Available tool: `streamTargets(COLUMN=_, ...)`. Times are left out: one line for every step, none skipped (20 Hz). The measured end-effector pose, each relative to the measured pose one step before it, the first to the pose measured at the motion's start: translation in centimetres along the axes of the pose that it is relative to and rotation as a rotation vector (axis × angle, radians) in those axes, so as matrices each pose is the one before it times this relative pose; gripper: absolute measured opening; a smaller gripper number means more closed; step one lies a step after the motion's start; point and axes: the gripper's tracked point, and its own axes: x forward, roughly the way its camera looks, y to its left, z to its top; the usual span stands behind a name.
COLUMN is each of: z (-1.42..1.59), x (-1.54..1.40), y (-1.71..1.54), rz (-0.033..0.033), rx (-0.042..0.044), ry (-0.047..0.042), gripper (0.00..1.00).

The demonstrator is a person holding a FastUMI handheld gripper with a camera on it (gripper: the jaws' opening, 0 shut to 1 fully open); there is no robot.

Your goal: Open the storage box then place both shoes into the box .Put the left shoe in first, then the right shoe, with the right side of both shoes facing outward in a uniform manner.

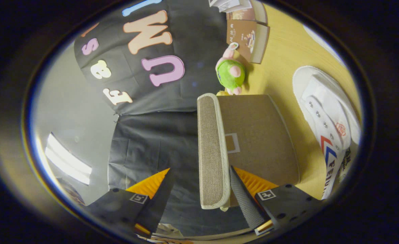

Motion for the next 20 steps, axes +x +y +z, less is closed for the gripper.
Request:
streamTargets(z=-0.189, x=0.01, y=0.596, rz=0.00683, rx=-0.00658, ry=0.00469, gripper=1.0)
streamTargets(z=-0.193, x=-0.028, y=0.82, rz=0.01003, rx=-0.00629, ry=0.00337, gripper=0.99)
streamTargets(z=-0.235, x=0.16, y=0.704, rz=0.00809, rx=-0.00883, ry=0.00163, gripper=0.99)
streamTargets(z=-0.212, x=0.12, y=0.739, rz=0.00536, rx=-0.01048, ry=0.0024, gripper=0.99)
streamTargets(z=-0.196, x=0.266, y=0.553, rz=0.00448, rx=-0.00911, ry=0.00148, gripper=0.99)
streamTargets(z=-0.308, x=0.206, y=0.434, rz=0.00545, rx=-0.00496, ry=0.003, gripper=0.99)
streamTargets(z=-0.276, x=0.286, y=0.394, rz=0.00381, rx=-0.00219, ry=0.00553, gripper=0.99)
streamTargets(z=-0.259, x=0.181, y=0.383, rz=0.00414, rx=-0.0031, ry=0.00325, gripper=0.99)
streamTargets(z=-0.202, x=0.436, y=0.422, rz=0.00866, rx=-0.00331, ry=0.00451, gripper=0.98)
streamTargets(z=-0.295, x=0.247, y=-0.018, rz=-0.00301, rx=-0.0032, ry=0.00705, gripper=0.98)
streamTargets(z=-0.292, x=0.359, y=-0.257, rz=-0.01159, rx=-0.0029, ry=0.0022, gripper=0.98)
streamTargets(z=-0.287, x=0.426, y=-0.12, rz=-0.00786, rx=-0.00857, ry=0.00625, gripper=0.98)
streamTargets(z=-0.331, x=0.432, y=-0.229, rz=-0.00825, rx=-0.00077, ry=0.0091, gripper=0.98)
streamTargets(z=-0.549, x=0.333, y=-0.07, rz=-0.00147, rx=0.0024, ry=0.01191, gripper=0.98)
streamTargets(z=-0.343, x=0.327, y=0.1, rz=-0.00092, rx=0.00169, ry=0.00991, gripper=0.98)
streamTargets(z=-0.229, x=0.199, y=0.244, rz=0.00422, rx=-0.00323, ry=0.00545, gripper=0.98)
streamTargets(z=-0.083, x=0.151, y=0.445, rz=0.01043, rx=-0.00365, ry=0.00092, gripper=0.98)
streamTargets(z=-0.124, x=0.069, y=0.579, rz=0.01767, rx=-0.00435, ry=0.00103, gripper=0.98)
streamTargets(z=-0.044, x=-0.037, y=0.626, rz=0.01936, rx=-0.00336, ry=0.00311, gripper=0.98)
streamTargets(z=0.016, x=-0.172, y=0.647, rz=0.02095, rx=-0.00574, ry=-0.00176, gripper=0.98)
